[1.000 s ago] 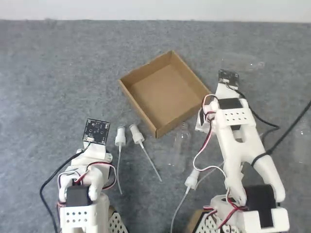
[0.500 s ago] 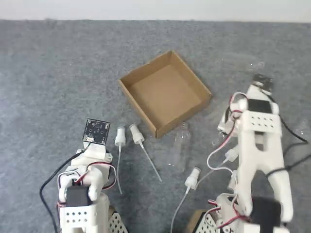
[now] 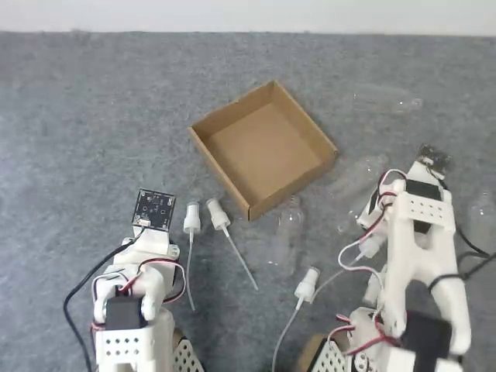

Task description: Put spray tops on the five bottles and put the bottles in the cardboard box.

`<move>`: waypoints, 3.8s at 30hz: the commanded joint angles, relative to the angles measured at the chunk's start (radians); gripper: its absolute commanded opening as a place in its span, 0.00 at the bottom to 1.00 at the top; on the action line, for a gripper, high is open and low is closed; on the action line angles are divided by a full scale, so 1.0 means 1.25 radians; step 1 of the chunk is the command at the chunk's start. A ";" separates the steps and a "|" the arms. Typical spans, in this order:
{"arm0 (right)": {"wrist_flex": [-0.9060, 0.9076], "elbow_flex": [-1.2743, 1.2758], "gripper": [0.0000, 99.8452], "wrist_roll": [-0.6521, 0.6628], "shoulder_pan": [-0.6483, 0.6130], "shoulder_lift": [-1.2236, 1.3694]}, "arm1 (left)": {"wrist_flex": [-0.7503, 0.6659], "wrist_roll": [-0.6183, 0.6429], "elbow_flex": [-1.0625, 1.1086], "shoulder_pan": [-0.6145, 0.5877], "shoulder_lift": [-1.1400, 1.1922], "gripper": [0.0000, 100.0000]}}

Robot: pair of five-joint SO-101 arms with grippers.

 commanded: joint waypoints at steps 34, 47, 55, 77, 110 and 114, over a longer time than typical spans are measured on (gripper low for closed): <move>0.034 -0.269 0.01 0.354 0.079 0.179 | 0.000 -0.006 -0.008 -0.004 -0.016 0.03; 0.266 -0.562 0.01 0.351 -0.008 0.170 | 0.000 -0.007 -0.008 -0.004 -0.016 0.03; 0.366 -0.703 0.01 0.277 -0.202 0.170 | 0.000 -0.007 -0.008 -0.004 -0.016 0.03; 0.175 -0.732 0.01 0.114 -0.744 0.344 | 0.000 -0.007 -0.008 -0.004 -0.016 0.03; 0.539 -0.848 0.16 0.247 -0.334 0.133 | 0.000 -0.007 -0.008 -0.004 -0.016 0.03; 0.521 -0.730 0.19 0.302 -0.129 0.088 | 0.000 -0.007 -0.008 -0.004 -0.016 0.03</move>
